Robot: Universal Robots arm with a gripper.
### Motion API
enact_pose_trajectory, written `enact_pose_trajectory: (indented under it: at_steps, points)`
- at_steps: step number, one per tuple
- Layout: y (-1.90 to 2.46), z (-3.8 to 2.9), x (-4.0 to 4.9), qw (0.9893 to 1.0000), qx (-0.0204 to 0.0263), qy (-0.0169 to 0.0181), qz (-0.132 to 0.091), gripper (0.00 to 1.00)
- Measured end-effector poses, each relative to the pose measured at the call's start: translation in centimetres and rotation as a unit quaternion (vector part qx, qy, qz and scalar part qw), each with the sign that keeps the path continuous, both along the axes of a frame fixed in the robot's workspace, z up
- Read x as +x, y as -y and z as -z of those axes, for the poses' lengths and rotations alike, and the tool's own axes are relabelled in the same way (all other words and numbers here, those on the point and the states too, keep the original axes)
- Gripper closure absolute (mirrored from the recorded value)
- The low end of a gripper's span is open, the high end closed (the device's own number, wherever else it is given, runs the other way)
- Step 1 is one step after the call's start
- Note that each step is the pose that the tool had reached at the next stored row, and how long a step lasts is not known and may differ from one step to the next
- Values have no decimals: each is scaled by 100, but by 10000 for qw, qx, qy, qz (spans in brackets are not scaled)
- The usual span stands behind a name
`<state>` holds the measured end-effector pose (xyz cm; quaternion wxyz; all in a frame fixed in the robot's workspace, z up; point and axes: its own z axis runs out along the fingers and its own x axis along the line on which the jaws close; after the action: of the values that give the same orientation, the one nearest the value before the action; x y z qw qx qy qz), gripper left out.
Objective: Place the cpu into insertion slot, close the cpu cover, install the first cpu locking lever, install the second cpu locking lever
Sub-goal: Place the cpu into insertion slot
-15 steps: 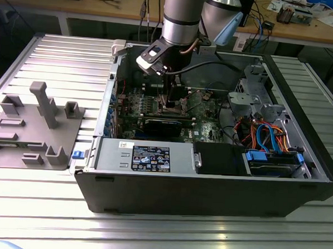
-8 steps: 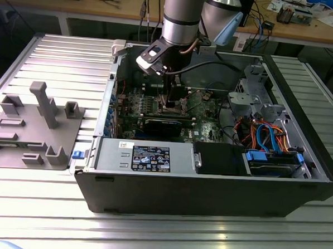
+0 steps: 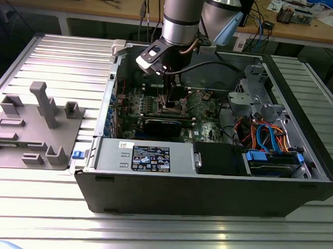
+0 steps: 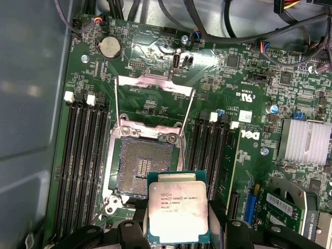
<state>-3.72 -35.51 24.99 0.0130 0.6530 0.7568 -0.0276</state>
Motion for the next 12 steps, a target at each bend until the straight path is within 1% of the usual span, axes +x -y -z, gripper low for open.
enact_pose_trajectory:
  at_steps: [12]
  points:
    - [0, 1, 0, 9998, 0, 0, 194, 45]
